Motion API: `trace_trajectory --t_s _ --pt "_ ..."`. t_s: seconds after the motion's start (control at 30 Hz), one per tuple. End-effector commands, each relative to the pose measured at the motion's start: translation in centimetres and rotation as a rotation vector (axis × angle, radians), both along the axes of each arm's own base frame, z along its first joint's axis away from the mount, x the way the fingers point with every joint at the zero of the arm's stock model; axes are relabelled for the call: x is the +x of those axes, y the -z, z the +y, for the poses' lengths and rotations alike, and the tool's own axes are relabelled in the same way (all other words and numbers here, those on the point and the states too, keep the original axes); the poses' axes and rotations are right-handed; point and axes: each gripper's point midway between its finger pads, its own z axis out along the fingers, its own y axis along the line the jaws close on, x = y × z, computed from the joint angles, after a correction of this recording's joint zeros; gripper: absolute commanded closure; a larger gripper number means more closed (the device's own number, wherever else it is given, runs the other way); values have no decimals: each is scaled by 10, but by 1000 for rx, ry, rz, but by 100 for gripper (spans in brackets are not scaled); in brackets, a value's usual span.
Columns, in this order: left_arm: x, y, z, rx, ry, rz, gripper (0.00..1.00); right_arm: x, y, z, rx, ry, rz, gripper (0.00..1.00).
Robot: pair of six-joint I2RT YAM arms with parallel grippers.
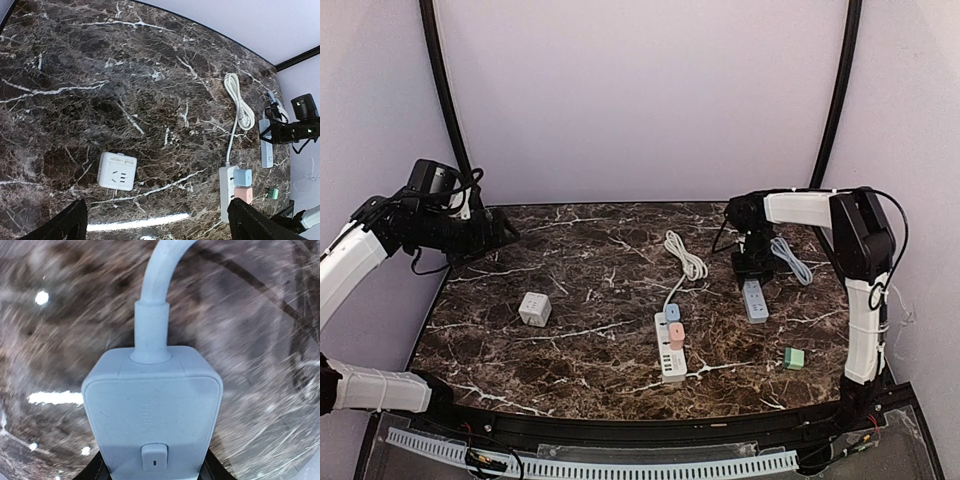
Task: Insert the plug
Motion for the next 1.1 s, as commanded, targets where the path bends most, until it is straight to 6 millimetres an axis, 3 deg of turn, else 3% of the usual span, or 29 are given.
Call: trace_trajectory --t_s 0.0,0.23,0.43,0.6,0.73,0.8,0.9,1.07 --pt "-19 38 25 134 -48 131 0 -58 9 39 59 31 125 62" --pt "-13 69 35 240 -46 178 0 -106 3 59 77 97 145 61" --pt "-7 101 32 291 0 232 0 -124 0 73 85 100 146 50" --pt "-6 127 24 287 55 270 0 -118 -14 75 93 78 109 34" --pt "-3 141 13 271 120 308 0 -109 -32 75 85 30 76 16" --pt "-2 148 9 271 145 337 6 -105 -42 74 79 16 55 9" --pt "-3 159 8 287 163 373 9 -99 -58 73 79 0 23 2" --pt "-10 178 2 305 213 412 9 -85 -82 67 71 -9 -39 1"
